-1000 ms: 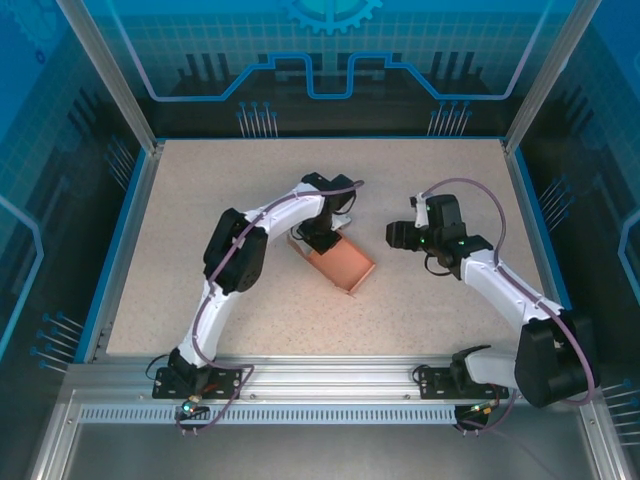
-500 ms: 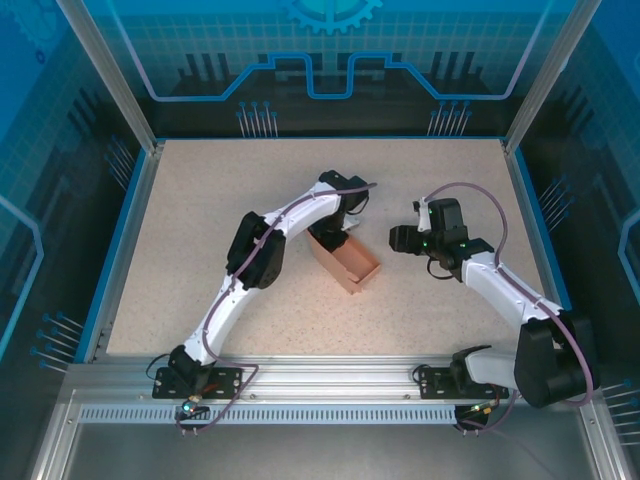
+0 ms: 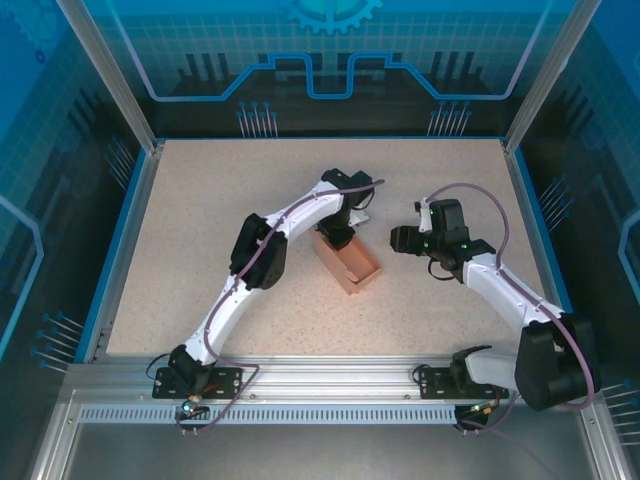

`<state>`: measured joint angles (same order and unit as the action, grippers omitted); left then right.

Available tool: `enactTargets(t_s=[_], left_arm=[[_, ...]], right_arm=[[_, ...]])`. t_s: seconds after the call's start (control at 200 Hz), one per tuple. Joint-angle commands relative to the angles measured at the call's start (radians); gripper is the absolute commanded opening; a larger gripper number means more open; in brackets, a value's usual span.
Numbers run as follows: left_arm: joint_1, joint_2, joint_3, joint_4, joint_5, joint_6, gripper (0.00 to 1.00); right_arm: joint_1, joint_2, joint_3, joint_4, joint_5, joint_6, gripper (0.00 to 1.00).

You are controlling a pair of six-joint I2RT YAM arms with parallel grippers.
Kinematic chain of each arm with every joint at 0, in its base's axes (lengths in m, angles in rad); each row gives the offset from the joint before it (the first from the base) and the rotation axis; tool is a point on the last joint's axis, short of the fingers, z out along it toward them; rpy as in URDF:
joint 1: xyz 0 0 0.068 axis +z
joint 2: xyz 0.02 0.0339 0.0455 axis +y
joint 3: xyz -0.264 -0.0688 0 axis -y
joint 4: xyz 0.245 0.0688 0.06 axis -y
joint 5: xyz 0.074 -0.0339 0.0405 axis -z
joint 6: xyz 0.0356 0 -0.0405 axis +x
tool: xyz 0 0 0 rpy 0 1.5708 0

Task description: Fold the paper box

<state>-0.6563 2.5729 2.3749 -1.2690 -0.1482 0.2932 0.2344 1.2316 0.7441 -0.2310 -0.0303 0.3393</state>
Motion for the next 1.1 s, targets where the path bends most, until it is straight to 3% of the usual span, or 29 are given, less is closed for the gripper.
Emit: enactTargets(t_s=[0.0, 0.375, 0.68, 0.966, 1.096], left_arm=[[-0.014, 0.022, 0.066, 0.029, 0.046, 0.095, 0.34], [-0.021, -0.02, 0.13, 0.094, 0.15, 0.17, 0.52], [-0.015, -0.221, 0.015, 0.244, 0.231, 0.122, 0.7], [0.036, -0.308, -0.029, 0.302, 0.228, 0.019, 0.71], [0.091, -0.433, -0.18, 0.418, 0.215, -0.083, 0.7]], right_arm=[[-0.012, -0.025, -0.022, -0.03, 0.004, -0.002, 0.69], [0.018, -0.01, -0.104, 0.027, -0.134, 0.057, 0.69], [0.113, 0.22, -0.051, 0.11, -0.261, 0.083, 0.69], [0.176, 0.27, -0.076, 0.203, -0.315, 0.147, 0.67], [0.207, 0.285, -0.092, 0.247, -0.331, 0.184, 0.67]])
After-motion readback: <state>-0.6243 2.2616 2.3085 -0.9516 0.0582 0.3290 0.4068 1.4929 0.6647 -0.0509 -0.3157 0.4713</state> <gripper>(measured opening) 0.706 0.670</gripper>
